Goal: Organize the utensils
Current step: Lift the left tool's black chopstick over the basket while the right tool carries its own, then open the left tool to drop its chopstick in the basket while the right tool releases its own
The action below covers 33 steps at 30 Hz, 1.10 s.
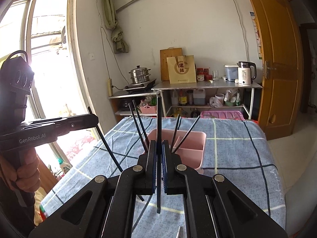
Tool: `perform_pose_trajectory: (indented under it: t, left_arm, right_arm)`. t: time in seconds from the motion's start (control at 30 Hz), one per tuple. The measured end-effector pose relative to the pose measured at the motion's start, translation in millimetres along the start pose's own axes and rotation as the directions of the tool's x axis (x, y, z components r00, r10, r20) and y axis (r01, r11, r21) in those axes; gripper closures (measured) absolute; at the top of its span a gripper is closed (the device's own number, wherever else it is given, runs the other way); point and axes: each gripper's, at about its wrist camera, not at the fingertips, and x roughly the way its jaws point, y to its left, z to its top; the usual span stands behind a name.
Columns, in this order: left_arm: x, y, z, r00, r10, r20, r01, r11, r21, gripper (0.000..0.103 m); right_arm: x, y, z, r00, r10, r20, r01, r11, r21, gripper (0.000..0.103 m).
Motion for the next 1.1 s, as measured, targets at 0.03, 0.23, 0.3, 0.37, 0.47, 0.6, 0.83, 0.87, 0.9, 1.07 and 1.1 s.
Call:
perform_pose_trajectory:
  t: [0.03, 0.23, 0.3, 0.37, 0.47, 0.6, 0.83, 0.87, 0.9, 1.07, 1.1]
  left_arm:
    - [-1.5, 0.5, 6.2, 1.0, -0.002, 0.006, 0.002, 1.0, -0.002, 0.099]
    - [-12.6, 0.0, 39.7, 0.998, 0.005, 0.056, -0.007, 1.0, 0.022, 0.099]
    - [-14.6, -0.5, 51.5, 0.997, 0.012, 0.07, -0.014, 1.0, 0.028, 0.099]
    - [-16.0, -1.3, 62.6, 0.996, 0.018, 0.083, -0.021, 0.999, 0.035, 0.099]
    - [-13.9, 1.1, 75.4, 0.995, 0.024, 0.098, -0.027, 0.999, 0.038, 0.099]
    - [-1.8, 6.6, 83.9, 0.995, 0.026, 0.1, -0.029, 0.999, 0.029, 0.099]
    - [36.5, 22.0, 72.5, 0.998, 0.024, 0.051, -0.023, 1.0, -0.019, 0.099]
    - [41.3, 24.1, 68.9, 0.999, 0.021, 0.042, -0.02, 0.999, -0.028, 0.099]
    - [45.6, 25.9, 66.6, 0.999, 0.021, 0.036, -0.02, 0.999, -0.032, 0.099]
    - [63.8, 35.8, 55.4, 1.0, 0.018, 0.003, -0.018, 0.998, -0.06, 0.099]
    - [66.7, 37.3, 52.5, 1.0, 0.018, -0.004, -0.018, 0.998, -0.064, 0.099]
  right_arm:
    - [0.7, -0.1, 5.4, 1.0, 0.003, 0.007, -0.003, 1.0, -0.002, 0.098]
    - [3.3, 3.4, 34.6, 0.998, 0.015, 0.058, -0.015, 1.0, -0.008, 0.098]
    - [4.6, 5.2, 43.1, 0.997, 0.013, 0.076, -0.012, 1.0, -0.011, 0.098]
    - [6.1, 5.5, 51.0, 0.996, 0.013, 0.091, -0.012, 1.0, -0.009, 0.098]
    - [8.9, 4.3, 61.6, 0.993, 0.006, 0.12, -0.006, 1.0, -0.003, 0.098]
    - [17.4, -1.1, 70.3, 0.989, 0.002, 0.146, -0.005, 1.0, 0.018, 0.098]
    - [42.3, -8.0, 66.0, 0.991, -0.015, 0.131, 0.012, 1.0, 0.022, 0.098]
    - [46.3, -9.7, 63.5, 0.992, -0.021, 0.124, 0.018, 1.0, 0.022, 0.098]
    - [50.0, -12.0, 61.0, 0.993, -0.025, 0.117, 0.022, 0.999, 0.024, 0.098]
    - [67.1, -22.7, 50.0, 0.997, -0.027, 0.072, 0.023, 0.999, 0.049, 0.098]
    - [70.1, -24.0, 47.8, 0.998, -0.026, 0.062, 0.023, 0.998, 0.051, 0.098]
